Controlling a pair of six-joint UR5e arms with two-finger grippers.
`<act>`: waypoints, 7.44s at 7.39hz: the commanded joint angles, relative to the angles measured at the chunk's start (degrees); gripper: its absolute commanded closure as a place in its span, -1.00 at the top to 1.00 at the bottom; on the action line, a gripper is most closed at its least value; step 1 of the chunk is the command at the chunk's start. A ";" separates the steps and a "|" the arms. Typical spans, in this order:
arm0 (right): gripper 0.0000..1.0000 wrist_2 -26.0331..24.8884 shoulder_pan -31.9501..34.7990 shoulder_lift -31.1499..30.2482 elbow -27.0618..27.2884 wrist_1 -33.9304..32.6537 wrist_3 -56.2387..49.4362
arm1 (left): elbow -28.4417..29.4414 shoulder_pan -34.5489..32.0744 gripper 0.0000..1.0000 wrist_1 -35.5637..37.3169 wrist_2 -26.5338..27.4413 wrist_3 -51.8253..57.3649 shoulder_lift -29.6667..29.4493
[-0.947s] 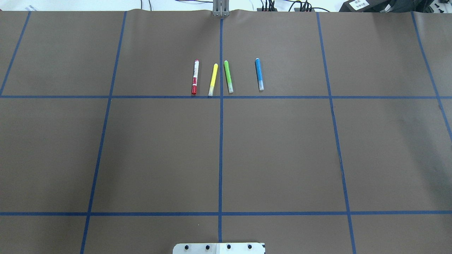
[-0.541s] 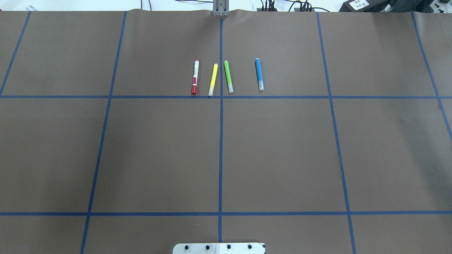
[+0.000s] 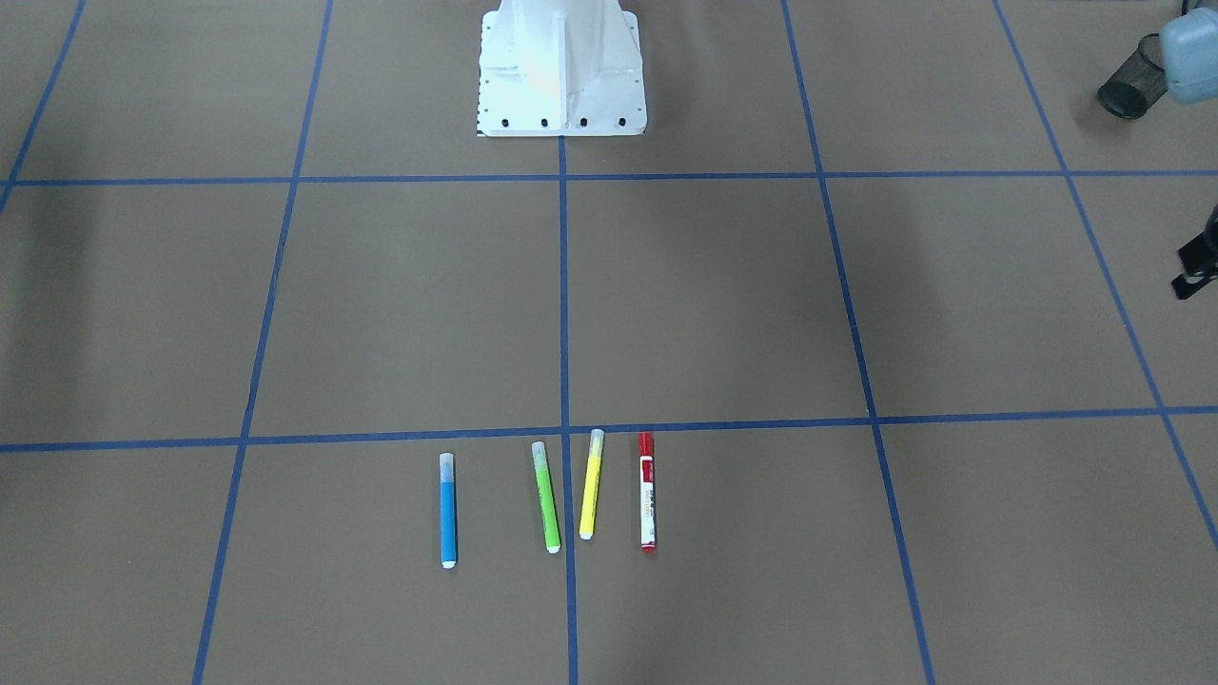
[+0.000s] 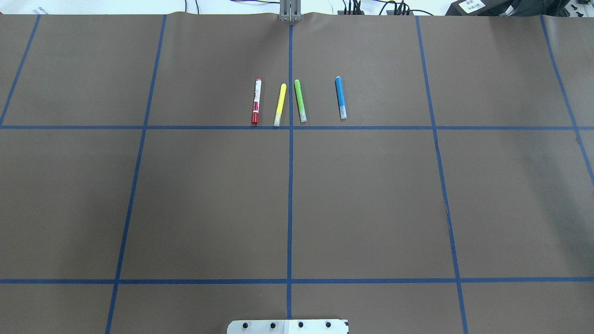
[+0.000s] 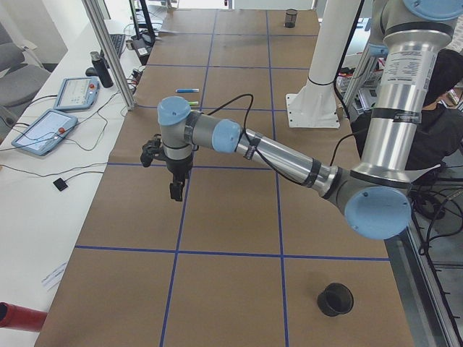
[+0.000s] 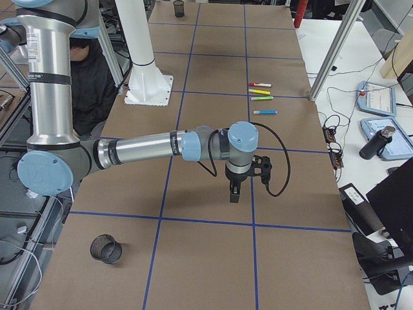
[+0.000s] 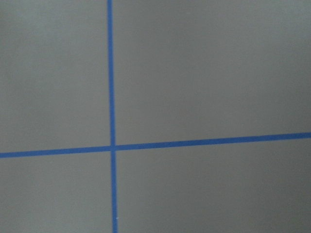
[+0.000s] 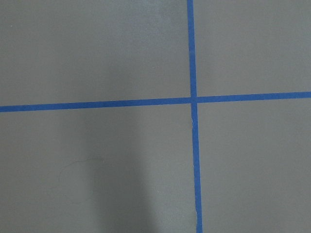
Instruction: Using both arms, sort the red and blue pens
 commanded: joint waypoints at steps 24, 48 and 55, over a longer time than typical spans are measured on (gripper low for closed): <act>0.99 2.67 -15.99 25.11 -6.09 -0.01 25.29 | 50.30 35.00 -0.14 -32.58 15.91 -38.90 -42.77; 0.77 -15.70 -40.78 52.44 -43.61 21.44 44.65 | 24.28 -4.02 -1.00 -3.76 -3.78 -13.77 -10.61; 0.43 -16.93 -41.84 55.08 -48.72 21.00 36.55 | 24.19 -4.47 -1.00 -3.76 -3.87 -11.39 -9.11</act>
